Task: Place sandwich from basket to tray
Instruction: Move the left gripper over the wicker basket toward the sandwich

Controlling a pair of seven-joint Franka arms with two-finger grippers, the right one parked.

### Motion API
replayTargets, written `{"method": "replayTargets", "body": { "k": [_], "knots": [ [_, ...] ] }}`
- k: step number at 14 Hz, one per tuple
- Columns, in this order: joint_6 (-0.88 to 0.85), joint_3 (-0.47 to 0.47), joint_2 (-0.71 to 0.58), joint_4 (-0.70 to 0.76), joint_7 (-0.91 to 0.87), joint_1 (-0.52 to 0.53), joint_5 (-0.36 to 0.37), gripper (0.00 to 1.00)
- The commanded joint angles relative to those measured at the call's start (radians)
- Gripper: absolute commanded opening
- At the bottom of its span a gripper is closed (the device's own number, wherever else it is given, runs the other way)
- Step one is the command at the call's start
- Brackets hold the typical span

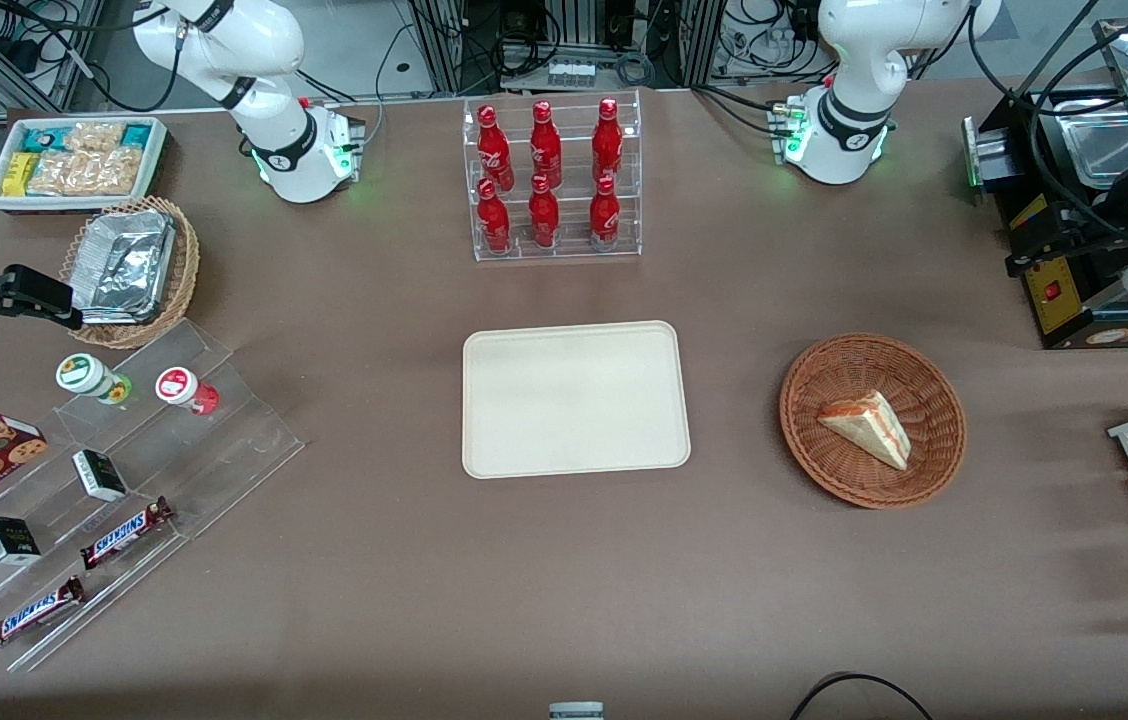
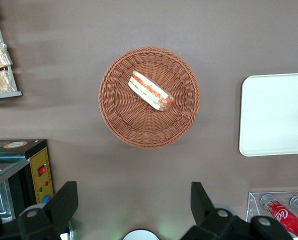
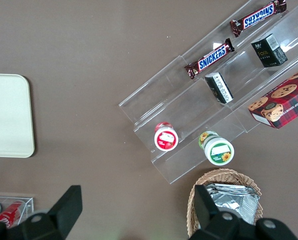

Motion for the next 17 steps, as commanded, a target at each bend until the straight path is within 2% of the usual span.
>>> {"method": "replayTargets", "body": {
  "k": [1, 6, 10, 17],
  "knots": [
    [-0.011, 0.011, 0.007, 0.020, 0.013, -0.008, -0.006, 1.00],
    [0.016, 0.012, 0.036, -0.022, 0.001, -0.008, -0.001, 1.00],
    [0.215, 0.011, 0.019, -0.213, -0.011, -0.010, -0.006, 1.00],
    [0.586, -0.018, 0.030, -0.483, -0.267, -0.017, 0.000, 1.00]
  ]
}}
